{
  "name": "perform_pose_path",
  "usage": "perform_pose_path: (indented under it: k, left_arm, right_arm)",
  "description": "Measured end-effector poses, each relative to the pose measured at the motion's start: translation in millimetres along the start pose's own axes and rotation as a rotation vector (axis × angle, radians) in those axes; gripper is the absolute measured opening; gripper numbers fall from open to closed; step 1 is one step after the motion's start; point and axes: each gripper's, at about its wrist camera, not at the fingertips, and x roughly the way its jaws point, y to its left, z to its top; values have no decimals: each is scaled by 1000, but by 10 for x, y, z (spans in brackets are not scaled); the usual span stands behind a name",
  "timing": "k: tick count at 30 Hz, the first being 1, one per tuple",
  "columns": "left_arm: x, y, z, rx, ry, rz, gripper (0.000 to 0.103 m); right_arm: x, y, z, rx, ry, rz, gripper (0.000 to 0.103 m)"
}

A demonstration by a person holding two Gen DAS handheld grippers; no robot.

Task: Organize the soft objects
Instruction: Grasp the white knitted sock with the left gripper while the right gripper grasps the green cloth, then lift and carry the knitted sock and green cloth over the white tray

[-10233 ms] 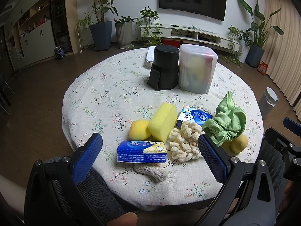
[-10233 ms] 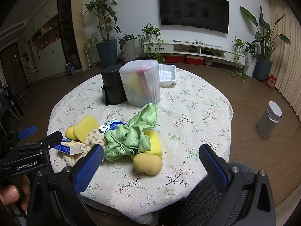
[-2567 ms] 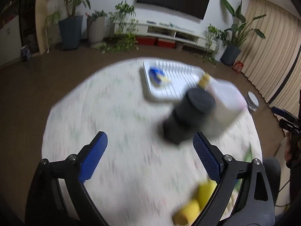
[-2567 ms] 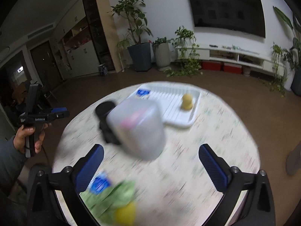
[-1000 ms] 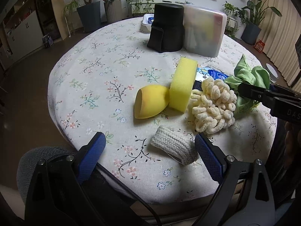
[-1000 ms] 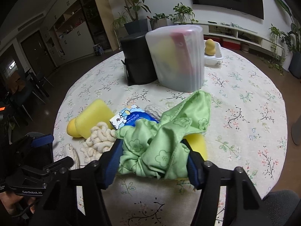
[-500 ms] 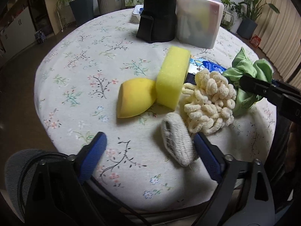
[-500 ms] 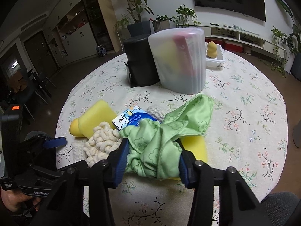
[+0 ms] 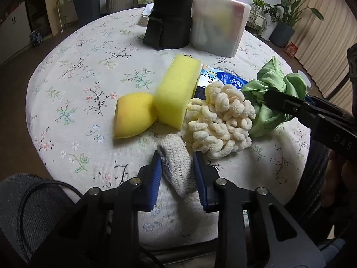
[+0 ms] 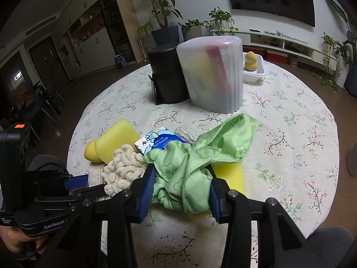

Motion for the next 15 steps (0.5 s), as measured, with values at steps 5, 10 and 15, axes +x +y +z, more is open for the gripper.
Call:
perform_pose_path:
  k: [5, 10, 15]
  left_arm:
    - [-36, 5, -29, -11, 0, -2, 24]
    - [-152, 2, -41, -19, -33, -12, 22]
    - [-242, 17, -22, -12, -55, -8, 22]
  right_arm:
    - [-26, -11, 1, 4, -8, -1, 45]
    - [-68, -4, 15, -2, -20, -5, 39]
    - [-125, 30, 41, -15, -29, -2, 37]
